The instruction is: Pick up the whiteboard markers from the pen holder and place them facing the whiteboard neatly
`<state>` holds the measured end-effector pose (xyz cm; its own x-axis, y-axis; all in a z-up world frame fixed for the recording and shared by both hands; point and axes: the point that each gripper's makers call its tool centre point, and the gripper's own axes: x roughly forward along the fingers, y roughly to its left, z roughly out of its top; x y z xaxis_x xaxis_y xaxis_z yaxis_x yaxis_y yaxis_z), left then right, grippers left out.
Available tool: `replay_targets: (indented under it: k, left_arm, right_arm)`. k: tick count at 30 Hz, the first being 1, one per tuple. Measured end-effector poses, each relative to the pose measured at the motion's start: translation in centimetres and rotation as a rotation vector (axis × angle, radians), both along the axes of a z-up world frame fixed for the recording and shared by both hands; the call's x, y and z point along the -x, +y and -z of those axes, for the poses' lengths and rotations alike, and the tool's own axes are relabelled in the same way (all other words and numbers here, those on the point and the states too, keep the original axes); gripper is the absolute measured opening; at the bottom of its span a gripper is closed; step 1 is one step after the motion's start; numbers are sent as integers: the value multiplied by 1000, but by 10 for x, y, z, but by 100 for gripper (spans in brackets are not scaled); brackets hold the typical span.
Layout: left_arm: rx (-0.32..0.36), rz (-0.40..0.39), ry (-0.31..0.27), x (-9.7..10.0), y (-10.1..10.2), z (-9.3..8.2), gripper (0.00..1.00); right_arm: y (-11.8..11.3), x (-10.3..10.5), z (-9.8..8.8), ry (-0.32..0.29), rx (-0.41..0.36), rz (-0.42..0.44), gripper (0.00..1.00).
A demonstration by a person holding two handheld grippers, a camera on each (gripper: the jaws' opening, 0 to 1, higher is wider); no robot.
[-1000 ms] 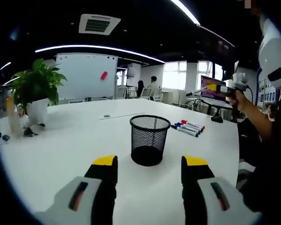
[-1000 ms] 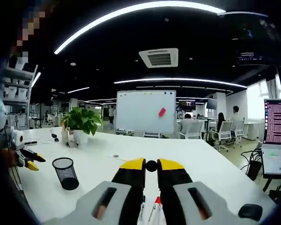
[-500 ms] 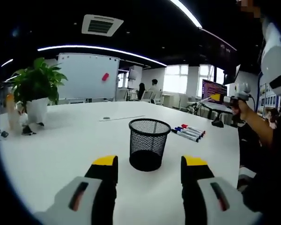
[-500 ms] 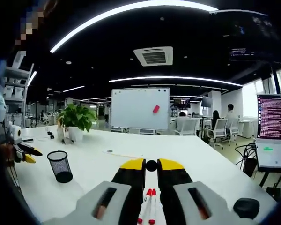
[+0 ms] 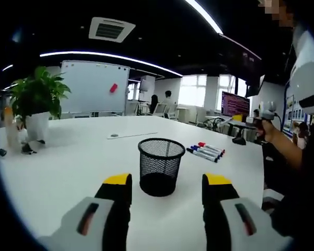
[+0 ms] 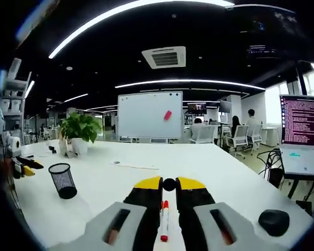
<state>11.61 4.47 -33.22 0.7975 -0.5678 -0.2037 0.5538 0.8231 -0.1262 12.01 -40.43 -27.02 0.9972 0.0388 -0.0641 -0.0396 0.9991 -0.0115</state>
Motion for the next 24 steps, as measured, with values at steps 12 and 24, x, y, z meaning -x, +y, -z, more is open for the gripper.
replay_targets:
  k: [12, 24]
  left_arm:
    - [-5, -16, 8, 3, 5, 3, 55]
    - [-3, -20, 12, 7, 7, 5, 55]
  right_arm:
    - [-5, -4, 20, 40, -1, 19, 13]
    - [-14, -18, 33, 87, 5, 24, 13]
